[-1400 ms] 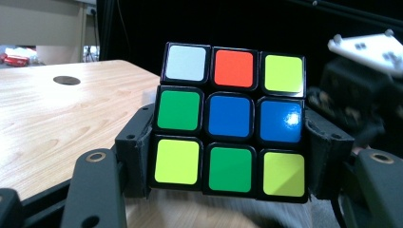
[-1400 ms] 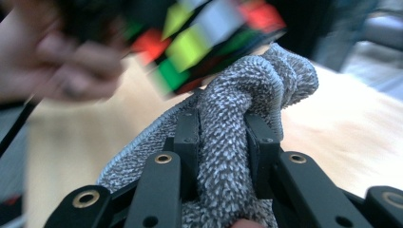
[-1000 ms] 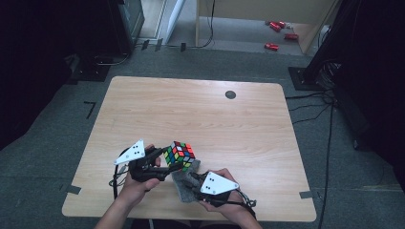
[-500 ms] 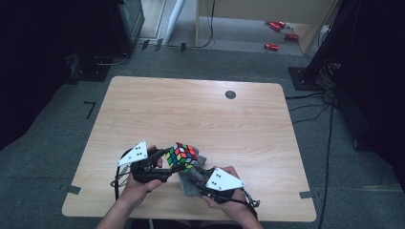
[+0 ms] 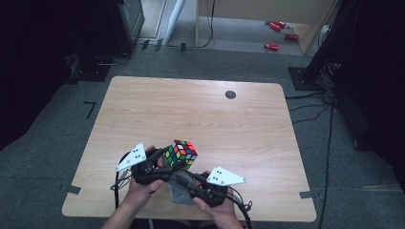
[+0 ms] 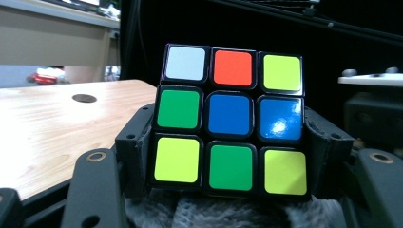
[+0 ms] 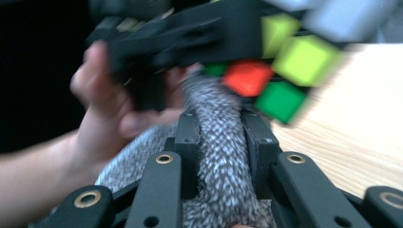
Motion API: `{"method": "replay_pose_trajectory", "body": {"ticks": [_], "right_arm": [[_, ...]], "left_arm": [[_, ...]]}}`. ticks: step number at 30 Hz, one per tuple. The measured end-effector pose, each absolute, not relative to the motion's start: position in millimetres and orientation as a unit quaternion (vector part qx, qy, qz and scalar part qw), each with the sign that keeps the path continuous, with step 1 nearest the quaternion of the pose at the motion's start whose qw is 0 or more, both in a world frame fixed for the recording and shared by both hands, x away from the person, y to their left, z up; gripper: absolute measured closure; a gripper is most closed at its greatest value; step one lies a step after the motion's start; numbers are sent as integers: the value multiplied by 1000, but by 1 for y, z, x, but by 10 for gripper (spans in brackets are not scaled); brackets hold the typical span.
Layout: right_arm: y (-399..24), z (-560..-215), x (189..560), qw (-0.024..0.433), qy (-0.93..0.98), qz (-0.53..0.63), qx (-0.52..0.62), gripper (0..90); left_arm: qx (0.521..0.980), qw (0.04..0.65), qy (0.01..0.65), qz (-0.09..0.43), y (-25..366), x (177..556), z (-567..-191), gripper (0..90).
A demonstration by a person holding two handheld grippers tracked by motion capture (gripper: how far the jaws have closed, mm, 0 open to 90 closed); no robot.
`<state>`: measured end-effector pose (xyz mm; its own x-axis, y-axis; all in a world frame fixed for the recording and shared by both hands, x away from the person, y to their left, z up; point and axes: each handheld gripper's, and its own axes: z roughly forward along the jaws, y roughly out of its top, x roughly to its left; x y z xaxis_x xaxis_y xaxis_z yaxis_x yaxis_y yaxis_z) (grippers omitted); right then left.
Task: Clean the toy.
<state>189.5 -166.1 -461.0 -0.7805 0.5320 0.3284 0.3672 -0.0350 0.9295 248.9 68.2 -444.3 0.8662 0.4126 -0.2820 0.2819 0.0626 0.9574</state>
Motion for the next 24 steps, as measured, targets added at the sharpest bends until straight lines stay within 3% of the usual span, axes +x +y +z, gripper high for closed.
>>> {"method": "replay_pose_trajectory", "body": {"ticks": [7, 16, 20, 24], "right_arm": [[-183, -474, 201, 85, 666, 617, 411, 736], [-157, -465, 186, 80, 708, 620, 328, 732], [-174, -467, 196, 77, 679, 621, 385, 739], [-191, -471, 205, 104, 667, 598, 431, 742]], "left_arm": [[664, 693, 275, 63, 77, 251, -443, 339], [681, 676, 272, 67, 66, 248, -447, 339], [677, 680, 274, 71, 69, 249, -446, 340], [671, 681, 284, 74, 76, 252, -444, 340]]}}
